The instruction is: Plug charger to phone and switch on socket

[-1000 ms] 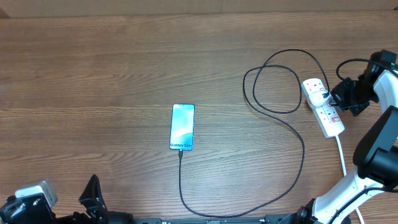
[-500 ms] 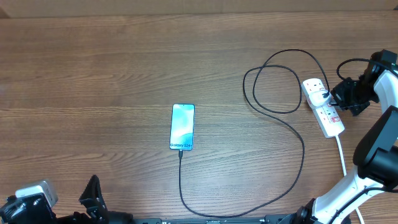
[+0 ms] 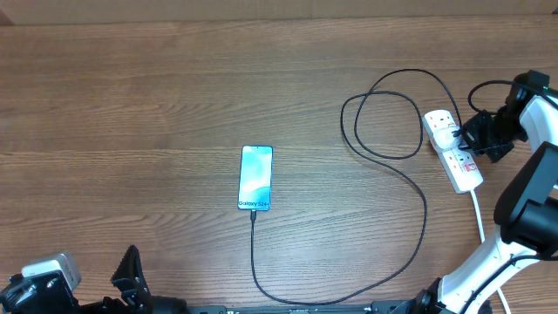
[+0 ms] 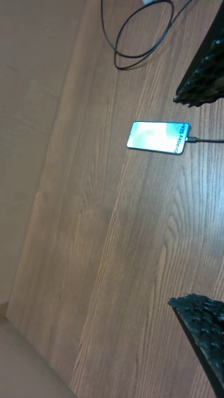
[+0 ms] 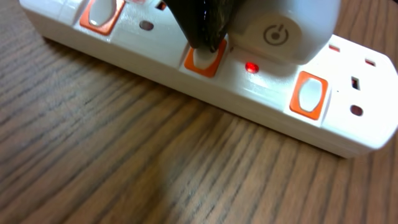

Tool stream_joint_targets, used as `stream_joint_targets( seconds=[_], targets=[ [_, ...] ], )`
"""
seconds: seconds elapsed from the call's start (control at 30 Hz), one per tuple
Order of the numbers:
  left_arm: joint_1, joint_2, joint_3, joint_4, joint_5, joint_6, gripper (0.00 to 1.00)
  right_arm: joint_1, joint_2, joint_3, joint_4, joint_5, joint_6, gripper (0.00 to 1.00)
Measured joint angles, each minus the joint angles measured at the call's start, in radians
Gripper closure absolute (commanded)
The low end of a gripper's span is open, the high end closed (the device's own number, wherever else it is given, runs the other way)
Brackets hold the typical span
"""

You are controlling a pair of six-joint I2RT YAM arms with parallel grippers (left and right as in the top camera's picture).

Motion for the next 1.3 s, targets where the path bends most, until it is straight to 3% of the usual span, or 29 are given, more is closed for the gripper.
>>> stream_joint_targets(
  seconds=[0.2,0.4,0.53,0.63,0.83,1.07,1.3],
  targets=[
    [0.0,-0.003,-0.001,-0.003,0.0,0.0,0.0,-0.011,-0.006,0.088,-0.135,0.005,-0.001,0.96],
    [0.0,-0.027,-0.002,-0.003,-0.011,0.0,0.0,-0.048,-0.223,0.239,-0.157,0.009,0.0,0.96],
    [0.0,-0.048,-0.002,-0.002,-0.015,0.0,0.0,-0.038,-0.475,0.359,-0.057,-0.045,0.0,0.96],
    [0.0,-0.071,-0.007,0.0,-0.015,0.0,0.0,-0.006,-0.694,0.417,0.108,-0.128,0.002,0.96],
    [0.0,-0.183,-0.054,0.021,-0.017,0.0,0.0,0.061,-0.924,0.431,0.27,-0.198,0.019,0.94],
    [0.0,-0.433,-0.137,0.055,-0.049,0.0,0.0,0.072,-1.002,0.431,0.27,-0.222,0.023,0.95],
    [0.039,-0.47,-0.142,0.061,-0.082,-0.001,0.0,0.132,-0.986,0.412,0.256,-0.282,0.02,0.94]
  ],
)
